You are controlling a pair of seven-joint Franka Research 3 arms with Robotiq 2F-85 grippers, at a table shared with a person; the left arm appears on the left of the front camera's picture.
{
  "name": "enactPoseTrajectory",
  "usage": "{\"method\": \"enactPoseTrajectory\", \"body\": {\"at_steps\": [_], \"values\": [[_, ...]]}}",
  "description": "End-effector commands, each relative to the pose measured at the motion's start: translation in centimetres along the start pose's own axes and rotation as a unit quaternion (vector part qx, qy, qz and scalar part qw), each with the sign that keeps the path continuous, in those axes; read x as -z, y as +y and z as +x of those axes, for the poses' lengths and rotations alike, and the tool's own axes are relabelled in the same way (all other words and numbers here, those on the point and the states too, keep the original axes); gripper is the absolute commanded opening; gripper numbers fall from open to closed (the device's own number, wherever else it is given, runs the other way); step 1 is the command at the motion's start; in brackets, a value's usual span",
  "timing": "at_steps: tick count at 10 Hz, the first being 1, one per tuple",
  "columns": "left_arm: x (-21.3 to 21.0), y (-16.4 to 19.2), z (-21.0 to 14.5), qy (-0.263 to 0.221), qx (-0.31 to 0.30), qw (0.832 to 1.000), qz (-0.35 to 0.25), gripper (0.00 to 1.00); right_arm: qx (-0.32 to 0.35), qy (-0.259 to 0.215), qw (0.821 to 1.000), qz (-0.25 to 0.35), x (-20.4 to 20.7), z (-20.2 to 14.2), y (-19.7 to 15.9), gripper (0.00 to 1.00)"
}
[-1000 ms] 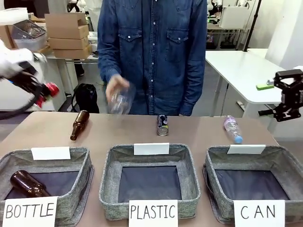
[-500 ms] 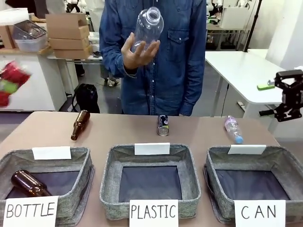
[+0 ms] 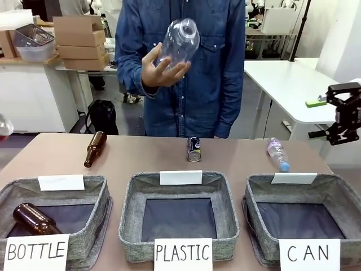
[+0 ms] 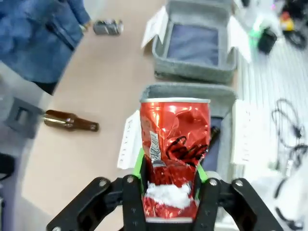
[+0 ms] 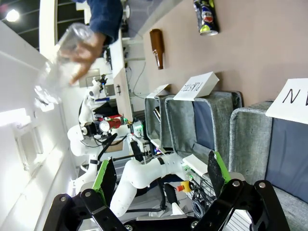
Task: Sort the can waste into the basket.
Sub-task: Pick up the can waste from the table and place it in the right Fabric basket.
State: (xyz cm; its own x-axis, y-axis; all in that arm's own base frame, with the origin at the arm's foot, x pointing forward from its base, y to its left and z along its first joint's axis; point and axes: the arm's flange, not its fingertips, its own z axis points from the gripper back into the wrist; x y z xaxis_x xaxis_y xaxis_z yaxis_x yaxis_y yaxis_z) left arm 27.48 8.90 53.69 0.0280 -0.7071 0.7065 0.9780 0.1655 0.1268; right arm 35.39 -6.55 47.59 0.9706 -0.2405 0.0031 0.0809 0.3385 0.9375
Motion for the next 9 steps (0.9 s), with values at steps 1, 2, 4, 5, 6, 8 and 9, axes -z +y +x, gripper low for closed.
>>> {"method": "enactPoseTrajectory", "body": {"at_steps": [1,2,4,5,6,8,9], "values": [[-0.2,0.7,0.8,-0.022,-0.025,0.999,0.012,0.00,-0.012,0.001,1.000,0.008,0.1,0.1,0.0,1.00],[-0.2,0.7,0.8,-0.022,-0.025,0.999,0.012,0.00,-0.012,0.001,1.000,0.008,0.1,0.1,0.0,1.00],[5.1,0.3,7.8,-0.040,0.063,0.996,-0.054,0.38,-0.007,-0.017,1.000,-0.023,-1.6,-0.6,-0.3,1.00],[8.0,0.1,12.5,-0.020,0.102,0.992,-0.075,0.38,-0.001,-0.033,0.999,0.019,-4.4,-0.9,-0.7,1.00],[9.5,-0.1,15.0,-0.022,0.123,0.989,-0.084,0.38,0.010,-0.081,0.996,0.038,-7.1,-1.5,-1.5,1.00],[11.8,-0.3,17.4,0.041,0.126,0.989,-0.057,0.38,0.009,-0.048,0.999,0.015,-4.4,-0.6,-0.8,1.00],[11.1,0.9,16.0,0.078,0.106,0.990,-0.055,0.38,0.009,-0.048,0.999,0.015,-4.4,-0.6,-0.8,1.00]]}}
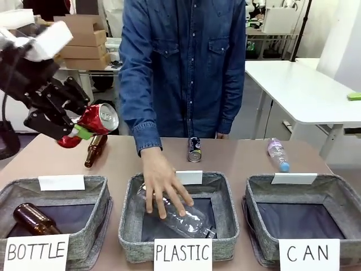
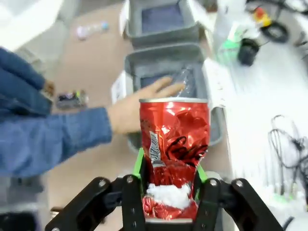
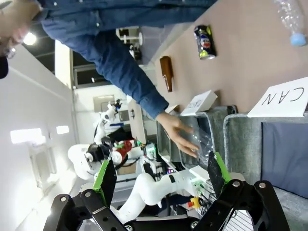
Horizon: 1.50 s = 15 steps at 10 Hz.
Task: Sort the can waste into the basket.
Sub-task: Pick up the can waste from the table and place it in the right Fabric basket.
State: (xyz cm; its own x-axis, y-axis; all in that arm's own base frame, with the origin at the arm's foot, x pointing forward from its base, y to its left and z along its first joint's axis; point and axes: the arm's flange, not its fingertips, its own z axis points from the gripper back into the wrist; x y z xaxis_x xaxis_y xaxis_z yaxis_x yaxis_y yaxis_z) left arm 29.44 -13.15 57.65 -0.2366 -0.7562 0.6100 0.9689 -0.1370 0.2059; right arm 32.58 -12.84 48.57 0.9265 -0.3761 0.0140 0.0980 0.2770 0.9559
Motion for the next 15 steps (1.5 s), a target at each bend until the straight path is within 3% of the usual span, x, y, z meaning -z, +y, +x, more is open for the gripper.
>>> {"method": "enactPoseTrajectory", "body": {"at_steps": [1,3,5,7,9,11,12,13,14,15], "values": [[-3.7,0.7,-5.5,0.065,-0.061,0.996,0.013,0.38,-0.009,0.021,1.000,-0.013,2.4,0.3,0.5,1.00],[-8.3,-2.6,-9.1,0.116,-0.113,0.985,0.052,0.38,-0.009,0.021,1.000,-0.013,2.4,0.3,0.5,1.00],[-11.0,-5.5,-10.7,0.134,-0.154,0.975,0.086,0.38,-0.009,0.021,1.000,-0.013,2.4,0.3,0.5,1.00],[-11.2,-5.8,-11.2,0.136,-0.165,0.973,0.090,0.38,-0.009,0.021,1.000,-0.013,2.4,0.3,0.5,1.00],[-8.7,-2.9,-9.1,0.117,-0.158,0.976,0.089,0.38,-0.009,0.021,1.000,-0.013,2.4,0.3,0.5,1.00],[-3.8,1.0,-2.0,0.047,-0.078,0.993,0.075,0.38,-0.009,0.021,1.000,-0.013,2.4,0.3,0.5,1.00],[-0.4,2.7,4.0,0.009,-0.015,0.994,0.112,0.38,-0.006,0.026,1.000,-0.015,2.4,0.1,0.5,1.00],[2.5,3.1,8.9,-0.053,0.054,0.992,0.099,0.38,-0.018,0.011,0.999,-0.025,0.2,-0.6,0.9,1.00],[5.6,3.5,13.3,-0.067,0.101,0.988,0.098,0.38,-0.021,-0.013,1.000,-0.019,-2.3,-1.1,0.9,1.00],[8.9,3.3,17.6,-0.088,0.151,0.983,0.050,0.38,-0.017,-0.043,0.999,-0.023,-4.8,-1.7,0.5,1.00]]}}
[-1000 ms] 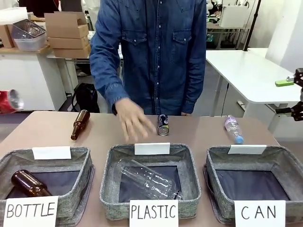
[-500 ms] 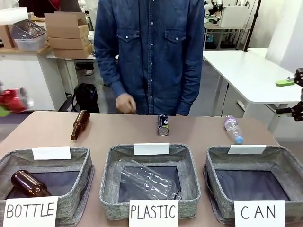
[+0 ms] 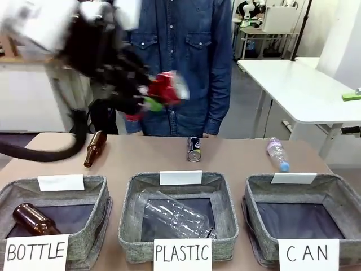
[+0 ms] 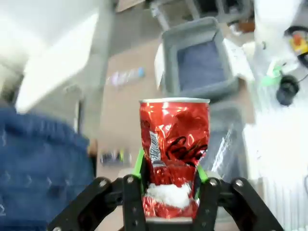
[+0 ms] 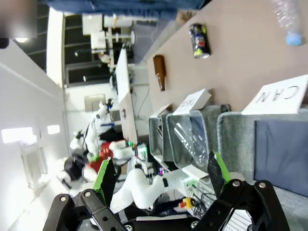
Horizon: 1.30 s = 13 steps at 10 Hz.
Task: Sort the can waste into the basket.
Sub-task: Pick up the can waste from the table and place it in the right Fabric basket.
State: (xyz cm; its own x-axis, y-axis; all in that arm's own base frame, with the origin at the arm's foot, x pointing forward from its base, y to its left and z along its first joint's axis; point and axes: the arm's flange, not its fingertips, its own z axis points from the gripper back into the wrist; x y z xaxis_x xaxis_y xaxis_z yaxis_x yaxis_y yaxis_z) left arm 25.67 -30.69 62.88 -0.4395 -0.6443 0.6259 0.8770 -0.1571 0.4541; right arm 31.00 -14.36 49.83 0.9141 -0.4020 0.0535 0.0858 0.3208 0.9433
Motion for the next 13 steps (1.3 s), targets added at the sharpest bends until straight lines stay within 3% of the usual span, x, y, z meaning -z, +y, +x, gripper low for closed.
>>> {"method": "enactPoseTrajectory", "body": {"at_steps": [1,2,4,5,8,10,13], "values": [[6.2,2.7,2.9,-0.055,0.073,0.993,-0.079,0.38,-0.001,-0.057,0.998,-0.024,-5.2,-1.4,-1.0,1.00],[10.2,1.5,6.3,-0.065,0.098,0.985,-0.127,0.38,0.006,-0.084,0.996,-0.016,-8.3,-2.4,-2.1,1.00],[17.6,-1.2,10.0,-0.038,0.138,0.978,-0.149,0.38,0.006,-0.132,0.991,-0.014,-12.3,-4.6,-4.0,1.00],[21.8,-1.6,11.2,-0.033,0.145,0.976,-0.159,0.38,0.015,-0.094,0.995,-0.018,-9.2,-2.8,-2.6,1.00],[32.2,-4.5,11.3,0.050,0.143,0.964,-0.217,0.38,0.015,-0.094,0.995,-0.018,-9.2,-2.8,-2.6,1.00],[35.1,-4.1,9.8,0.093,0.139,0.964,-0.208,0.38,0.015,-0.094,0.995,-0.018,-9.2,-2.8,-2.6,1.00],[35.4,-2.5,8.7,0.088,0.111,0.967,-0.211,0.38,0.015,-0.094,0.995,-0.018,-9.2,-2.8,-2.6,1.00]]}}
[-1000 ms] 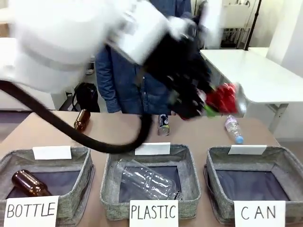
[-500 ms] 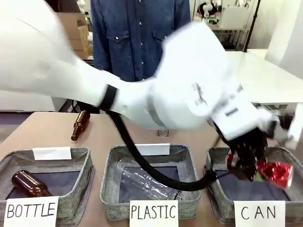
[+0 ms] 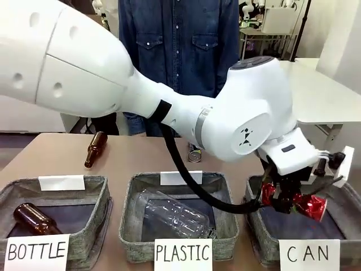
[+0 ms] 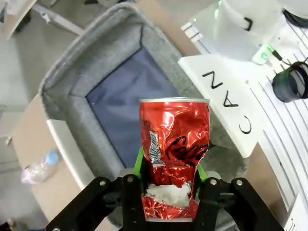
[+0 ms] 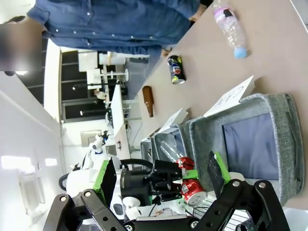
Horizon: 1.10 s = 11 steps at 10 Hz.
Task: Sort the can waste into the basket.
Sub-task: Pick up the can waste from the table and place it in the right Fabric basket.
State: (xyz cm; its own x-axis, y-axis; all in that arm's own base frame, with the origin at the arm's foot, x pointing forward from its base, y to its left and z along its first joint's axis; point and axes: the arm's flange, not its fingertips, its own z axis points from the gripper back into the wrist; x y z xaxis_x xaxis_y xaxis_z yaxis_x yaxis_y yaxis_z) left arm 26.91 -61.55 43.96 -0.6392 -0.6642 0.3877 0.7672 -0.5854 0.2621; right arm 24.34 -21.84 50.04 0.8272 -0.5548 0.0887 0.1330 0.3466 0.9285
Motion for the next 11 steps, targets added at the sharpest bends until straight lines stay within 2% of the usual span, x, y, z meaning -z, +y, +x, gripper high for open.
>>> {"method": "enactPoseTrajectory", "body": {"at_steps": [1,4,5,6,11], "values": [[-0.38,0.50,1.04,-0.005,-0.007,1.000,0.002,0.38,0.002,-0.006,1.000,0.006,-0.06,0.26,0.21,1.00],[-0.47,0.39,0.87,-0.011,0.004,1.000,0.013,0.38,0.002,-0.006,1.000,0.006,-0.06,0.26,0.21,1.00],[-0.52,0.41,0.88,-0.015,0.008,1.000,0.013,0.42,0.002,-0.006,1.000,0.006,-0.06,0.26,0.21,1.00],[-0.62,0.33,0.92,-0.015,0.017,1.000,0.017,0.99,0.002,-0.006,1.000,0.006,-0.06,0.26,0.21,1.00],[-0.88,0.63,0.62,-0.014,0.011,1.000,0.023,1.00,0.002,-0.006,1.000,0.006,-0.06,0.26,0.21,1.00]]}}
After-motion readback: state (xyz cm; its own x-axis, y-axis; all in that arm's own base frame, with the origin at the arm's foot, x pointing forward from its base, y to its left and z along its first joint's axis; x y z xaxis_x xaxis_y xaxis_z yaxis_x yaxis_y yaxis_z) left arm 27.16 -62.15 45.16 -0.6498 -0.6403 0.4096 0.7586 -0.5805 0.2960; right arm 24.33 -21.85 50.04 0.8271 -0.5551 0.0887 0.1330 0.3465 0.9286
